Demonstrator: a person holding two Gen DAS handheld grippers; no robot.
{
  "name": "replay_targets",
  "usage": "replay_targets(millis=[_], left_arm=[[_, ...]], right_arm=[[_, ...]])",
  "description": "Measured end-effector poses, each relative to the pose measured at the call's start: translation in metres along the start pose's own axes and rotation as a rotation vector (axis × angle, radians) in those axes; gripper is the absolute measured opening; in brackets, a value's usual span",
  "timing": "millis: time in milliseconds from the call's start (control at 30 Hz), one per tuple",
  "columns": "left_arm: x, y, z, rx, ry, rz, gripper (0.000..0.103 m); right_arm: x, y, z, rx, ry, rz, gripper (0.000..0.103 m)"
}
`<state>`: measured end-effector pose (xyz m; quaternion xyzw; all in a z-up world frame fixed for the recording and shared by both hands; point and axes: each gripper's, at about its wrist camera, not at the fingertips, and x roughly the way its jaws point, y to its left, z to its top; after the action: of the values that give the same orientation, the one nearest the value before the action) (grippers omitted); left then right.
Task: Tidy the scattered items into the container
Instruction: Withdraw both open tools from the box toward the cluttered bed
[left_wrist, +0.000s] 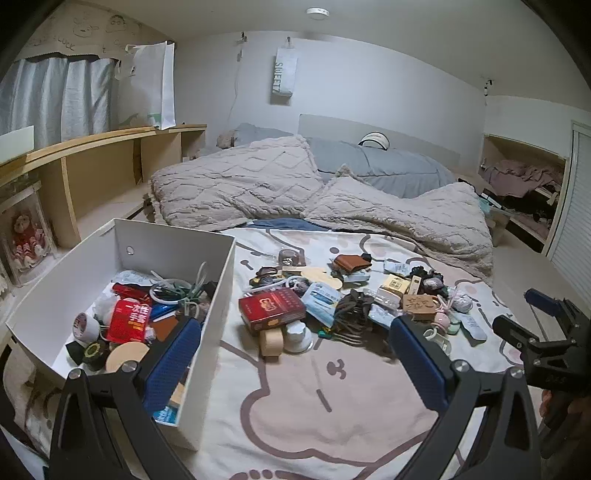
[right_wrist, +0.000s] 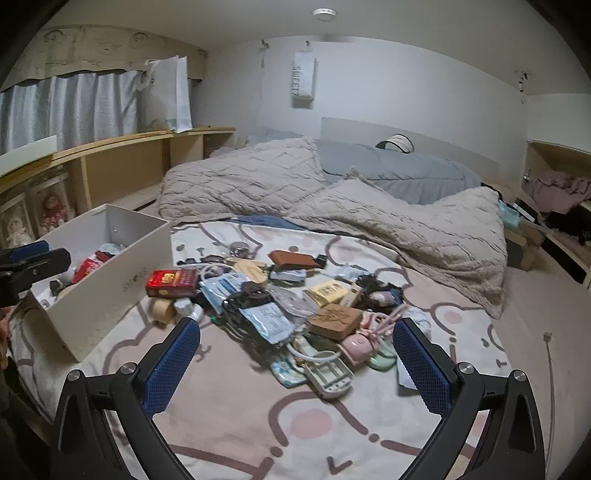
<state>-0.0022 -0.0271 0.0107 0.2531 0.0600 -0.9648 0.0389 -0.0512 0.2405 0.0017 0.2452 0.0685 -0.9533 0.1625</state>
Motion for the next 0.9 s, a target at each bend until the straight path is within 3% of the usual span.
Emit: replay_targets(millis=[467, 900], left_arm=[[0.027, -0.022, -0.011, 0.014, 0.036, -0.036, 0.103], [0.065, -0.033, -0.028, 0.035, 0.087, -0.052, 0.103]], right_arm=[[0.011, -0.021, -0.019, 0.030, 0.016, -0.049, 0.103], [0.040, -0.038, -0.037, 0.072, 0.093, -0.078, 0.103]])
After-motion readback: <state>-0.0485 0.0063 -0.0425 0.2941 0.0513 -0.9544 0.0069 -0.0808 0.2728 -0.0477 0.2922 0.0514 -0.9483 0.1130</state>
